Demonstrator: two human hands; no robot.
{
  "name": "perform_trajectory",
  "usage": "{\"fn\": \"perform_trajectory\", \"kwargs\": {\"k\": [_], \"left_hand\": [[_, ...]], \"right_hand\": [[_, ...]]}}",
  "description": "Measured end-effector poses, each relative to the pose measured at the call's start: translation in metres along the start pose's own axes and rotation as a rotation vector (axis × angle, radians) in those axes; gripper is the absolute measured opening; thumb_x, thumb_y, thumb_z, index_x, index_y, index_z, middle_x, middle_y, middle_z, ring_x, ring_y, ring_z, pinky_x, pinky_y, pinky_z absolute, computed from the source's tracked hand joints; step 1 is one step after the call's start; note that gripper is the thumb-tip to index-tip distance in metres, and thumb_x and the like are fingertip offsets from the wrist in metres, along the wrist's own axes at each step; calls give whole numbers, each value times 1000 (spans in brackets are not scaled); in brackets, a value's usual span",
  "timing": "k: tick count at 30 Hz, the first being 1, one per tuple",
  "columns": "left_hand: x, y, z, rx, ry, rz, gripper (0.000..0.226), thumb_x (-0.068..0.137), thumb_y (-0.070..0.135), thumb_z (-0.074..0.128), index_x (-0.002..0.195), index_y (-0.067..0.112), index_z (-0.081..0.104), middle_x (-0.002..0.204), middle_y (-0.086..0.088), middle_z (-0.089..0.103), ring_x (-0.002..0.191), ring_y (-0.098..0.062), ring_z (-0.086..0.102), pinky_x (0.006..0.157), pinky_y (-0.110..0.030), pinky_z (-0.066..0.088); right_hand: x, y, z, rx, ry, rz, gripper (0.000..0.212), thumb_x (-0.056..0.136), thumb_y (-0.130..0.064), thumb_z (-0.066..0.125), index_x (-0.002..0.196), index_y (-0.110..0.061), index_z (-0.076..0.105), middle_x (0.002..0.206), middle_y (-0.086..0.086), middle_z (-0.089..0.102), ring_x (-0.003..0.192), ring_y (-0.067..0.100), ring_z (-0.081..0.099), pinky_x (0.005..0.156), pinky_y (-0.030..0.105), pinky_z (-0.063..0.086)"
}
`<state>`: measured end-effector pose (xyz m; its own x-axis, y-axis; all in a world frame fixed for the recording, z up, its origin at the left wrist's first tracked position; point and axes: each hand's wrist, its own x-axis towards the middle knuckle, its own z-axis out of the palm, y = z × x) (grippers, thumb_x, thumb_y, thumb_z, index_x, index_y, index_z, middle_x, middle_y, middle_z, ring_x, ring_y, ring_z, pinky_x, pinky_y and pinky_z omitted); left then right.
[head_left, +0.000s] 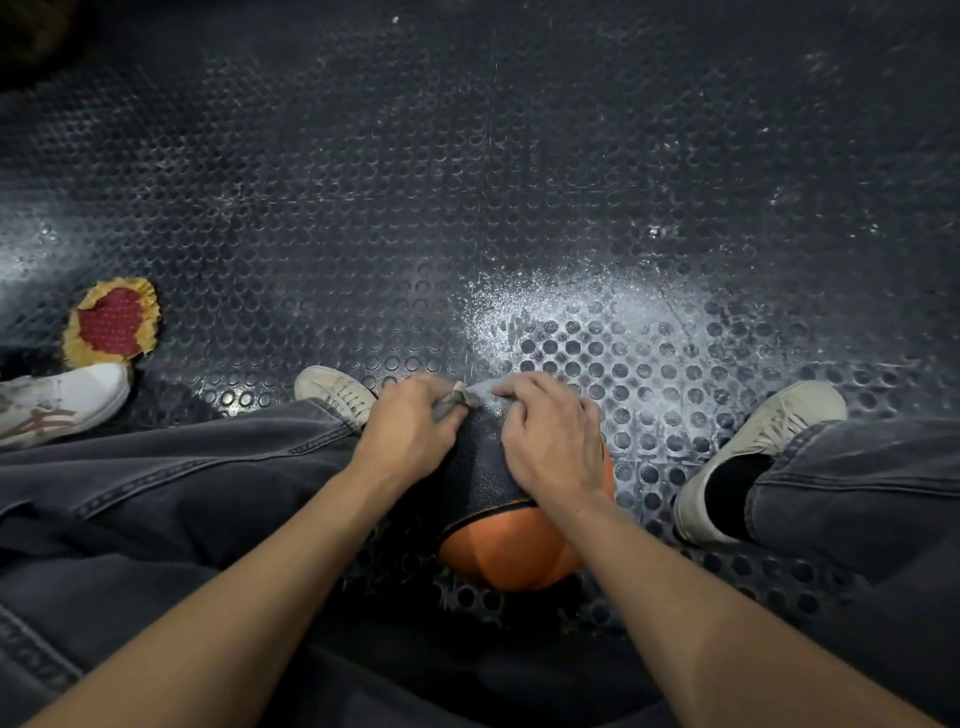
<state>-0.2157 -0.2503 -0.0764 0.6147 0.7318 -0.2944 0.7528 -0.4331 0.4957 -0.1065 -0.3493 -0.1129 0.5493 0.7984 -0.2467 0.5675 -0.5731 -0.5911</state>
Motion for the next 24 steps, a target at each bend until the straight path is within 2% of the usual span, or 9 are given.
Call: {"fn": "perform_trajectory", "kwargs": {"k": [3, 6, 8, 12, 13, 17, 19, 22, 24], "left_hand": [[-5, 0, -7, 39, -125, 169, 15, 86, 25, 67, 75, 15, 67, 78, 5, 60, 76, -19, 58, 71, -33, 45], [8, -6, -6, 76, -65, -29, 33, 89, 29, 64, 59, 21, 52, 76, -7, 64, 80, -29, 60, 68, -34, 41], [10, -7, 1, 77, 32, -62, 35, 90, 25, 62, 58, 20, 50, 73, -4, 58, 81, -32, 60, 65, -32, 37], [-14, 3, 10, 19, -4, 233, 12, 89, 29, 61, 81, 23, 68, 83, 9, 59, 78, -18, 59, 69, -33, 46], [-15, 1, 10, 31, 6, 208, 13, 89, 32, 61, 81, 25, 68, 84, 9, 61, 78, -18, 59, 68, -33, 46], [9, -5, 9, -4, 118, -220, 28, 90, 32, 62, 64, 22, 57, 70, -1, 60, 76, -26, 61, 69, -32, 45], [1, 5, 11, -16, 111, -87, 29, 91, 28, 61, 65, 17, 57, 69, 4, 57, 69, -18, 55, 70, -33, 46], [-20, 12, 14, 1, 7, 176, 19, 92, 32, 59, 78, 22, 65, 79, 7, 58, 72, -14, 55, 65, -34, 45], [-5, 2, 13, -2, 58, -3, 30, 91, 34, 61, 64, 25, 56, 69, 7, 52, 70, -20, 54, 62, -31, 37]], "right_hand": [[8, 7, -4, 38, -31, 26, 32, 101, -24, 41, 117, -39, 65, 127, -16, 58, 116, 8, 53, 110, 38, 30], [11, 7, -2, 60, -32, 39, 32, 103, -26, 41, 118, -40, 65, 130, -16, 59, 120, 7, 53, 112, 40, 29], [11, 7, 1, 52, -17, 46, 32, 102, -26, 41, 118, -39, 65, 130, -16, 59, 121, 8, 53, 113, 42, 28], [11, 13, 0, 74, 30, 81, 31, 101, -25, 40, 114, -37, 66, 124, -16, 61, 117, 10, 54, 108, 42, 31], [10, 15, -1, 80, 35, 85, 31, 101, -24, 41, 114, -37, 66, 124, -17, 61, 116, 10, 54, 108, 42, 32], [12, 14, -3, 112, 42, 126, 32, 103, -24, 41, 117, -36, 67, 125, -18, 63, 115, 10, 55, 108, 41, 29], [15, 15, -4, 116, 56, 152, 31, 103, -24, 42, 114, -35, 68, 122, -16, 65, 109, 10, 57, 108, 41, 29], [19, 24, -9, 144, 73, 185, 31, 102, -23, 43, 113, -34, 70, 119, -15, 68, 97, 8, 57, 108, 40, 32], [19, 28, -9, 192, 81, 187, 31, 103, -23, 43, 113, -34, 70, 120, -16, 68, 92, 10, 60, 107, 43, 38]]}}
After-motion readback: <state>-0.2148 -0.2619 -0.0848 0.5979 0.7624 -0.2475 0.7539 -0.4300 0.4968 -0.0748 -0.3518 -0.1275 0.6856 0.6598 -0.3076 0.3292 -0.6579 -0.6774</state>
